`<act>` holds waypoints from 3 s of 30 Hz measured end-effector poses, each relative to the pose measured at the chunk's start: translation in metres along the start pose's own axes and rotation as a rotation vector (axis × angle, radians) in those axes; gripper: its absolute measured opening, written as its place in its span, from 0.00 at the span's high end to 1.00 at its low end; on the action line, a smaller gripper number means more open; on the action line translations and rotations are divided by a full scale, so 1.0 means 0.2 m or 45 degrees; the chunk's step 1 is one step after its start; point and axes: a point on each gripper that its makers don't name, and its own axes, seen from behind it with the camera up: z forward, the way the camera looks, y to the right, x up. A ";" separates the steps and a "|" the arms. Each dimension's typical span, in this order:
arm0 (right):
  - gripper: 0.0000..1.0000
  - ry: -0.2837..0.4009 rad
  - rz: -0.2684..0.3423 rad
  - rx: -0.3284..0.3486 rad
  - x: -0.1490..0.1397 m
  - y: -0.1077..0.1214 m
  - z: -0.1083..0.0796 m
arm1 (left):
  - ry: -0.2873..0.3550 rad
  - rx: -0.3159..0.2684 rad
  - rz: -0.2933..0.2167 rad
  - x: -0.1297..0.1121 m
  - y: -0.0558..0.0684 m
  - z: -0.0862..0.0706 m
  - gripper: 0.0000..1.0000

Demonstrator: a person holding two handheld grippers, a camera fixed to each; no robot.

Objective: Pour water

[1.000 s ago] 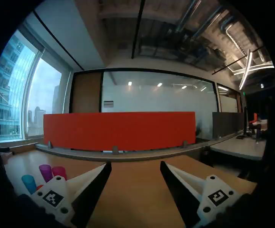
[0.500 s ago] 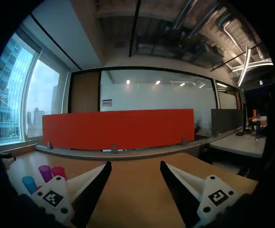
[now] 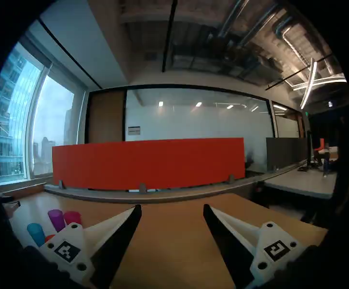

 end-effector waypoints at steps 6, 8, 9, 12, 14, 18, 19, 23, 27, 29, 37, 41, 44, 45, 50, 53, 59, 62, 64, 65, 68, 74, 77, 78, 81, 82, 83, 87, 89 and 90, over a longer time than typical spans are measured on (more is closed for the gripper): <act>0.01 0.002 0.002 -0.002 -0.01 0.00 0.00 | 0.001 -0.001 0.004 0.00 0.00 0.00 0.00; 0.01 0.001 0.002 -0.002 -0.01 0.01 0.00 | -0.001 -0.005 0.005 0.00 0.01 -0.01 0.00; 0.01 0.000 0.002 -0.002 -0.01 0.01 0.00 | -0.001 -0.005 0.006 0.00 0.01 -0.01 0.00; 0.01 0.001 -0.001 0.000 -0.01 0.01 0.00 | -0.001 -0.005 0.008 0.00 0.01 -0.01 0.00; 0.01 0.005 -0.007 0.003 -0.01 0.01 0.00 | -0.001 -0.005 0.008 0.00 0.01 -0.01 0.00; 0.01 0.015 -0.017 0.007 -0.01 0.01 -0.01 | -0.001 -0.005 0.008 -0.01 0.01 0.00 0.00; 0.01 0.018 -0.020 0.010 0.00 0.01 0.00 | -0.001 -0.005 0.007 -0.01 0.01 0.00 0.00; 0.01 0.035 -0.035 0.025 0.01 0.01 0.00 | -0.001 -0.005 0.008 -0.01 0.01 0.00 0.00; 0.01 0.056 -0.046 0.042 0.01 0.00 0.01 | -0.002 -0.006 0.009 -0.01 0.01 0.00 0.00; 0.01 0.062 -0.047 0.050 0.00 -0.01 0.03 | -0.002 -0.005 0.008 -0.01 0.01 0.00 0.00; 0.01 0.055 -0.017 0.113 -0.10 -0.07 0.07 | -0.002 -0.005 0.008 -0.01 0.01 -0.01 0.00; 0.01 0.036 0.007 0.139 -0.18 -0.09 0.09 | -0.002 -0.005 0.008 -0.01 0.01 -0.01 0.00; 0.01 0.025 0.027 0.135 -0.22 -0.08 0.10 | -0.002 -0.005 0.008 -0.01 0.01 -0.01 0.00; 0.01 0.023 0.032 0.134 -0.23 -0.08 0.10 | -0.002 -0.005 0.008 -0.01 0.01 -0.01 0.00; 0.01 0.016 0.036 0.146 -0.27 -0.10 0.10 | -0.002 -0.005 0.008 -0.01 0.01 0.00 0.00; 0.01 0.009 0.019 0.151 -0.29 -0.10 0.10 | -0.002 -0.005 0.008 -0.01 0.01 0.00 0.00; 0.01 -0.016 -0.028 0.150 -0.35 -0.11 0.10 | -0.002 -0.005 0.008 0.00 0.01 -0.01 0.00; 0.01 -0.029 -0.033 0.147 -0.37 -0.11 0.10 | -0.002 -0.005 0.008 -0.01 0.01 -0.01 0.00; 0.01 -0.034 -0.031 0.145 -0.38 -0.10 0.10 | -0.002 -0.005 0.008 -0.01 0.01 -0.01 0.00; 0.01 -0.037 -0.029 0.143 -0.38 -0.10 0.11 | -0.002 -0.005 0.008 -0.01 0.01 -0.01 0.00; 0.01 -0.045 -0.024 0.141 -0.40 -0.10 0.11 | -0.002 -0.005 0.008 -0.01 0.01 -0.01 0.00; 0.01 -0.061 -0.023 0.126 -0.42 -0.08 0.12 | -0.002 -0.005 0.008 -0.01 0.01 -0.01 0.00; 0.01 -0.070 -0.033 0.121 -0.43 -0.08 0.12 | -0.001 -0.005 0.008 -0.01 0.01 -0.01 0.00; 0.01 -0.071 -0.037 0.120 -0.43 -0.07 0.12 | -0.001 -0.005 0.008 -0.01 0.01 -0.01 0.00; 0.01 -0.072 -0.047 0.116 -0.43 -0.07 0.12 | -0.001 -0.005 0.008 -0.01 0.01 -0.01 0.00; 0.01 -0.071 -0.050 0.117 -0.43 -0.07 0.12 | -0.001 -0.005 0.008 -0.01 0.01 -0.01 0.00; 0.01 -0.071 -0.052 0.117 -0.43 -0.08 0.12 | -0.001 -0.005 0.008 -0.01 0.01 -0.01 0.00; 0.01 -0.071 -0.056 0.125 -0.43 -0.09 0.11 | -0.001 -0.005 0.008 -0.01 0.01 -0.01 0.00; 0.01 -0.071 -0.056 0.129 -0.43 -0.09 0.11 | -0.002 -0.005 0.008 -0.01 0.01 0.00 0.00; 0.01 -0.071 -0.056 0.129 -0.43 -0.09 0.11 | -0.002 -0.005 0.008 -0.01 0.01 0.00 0.00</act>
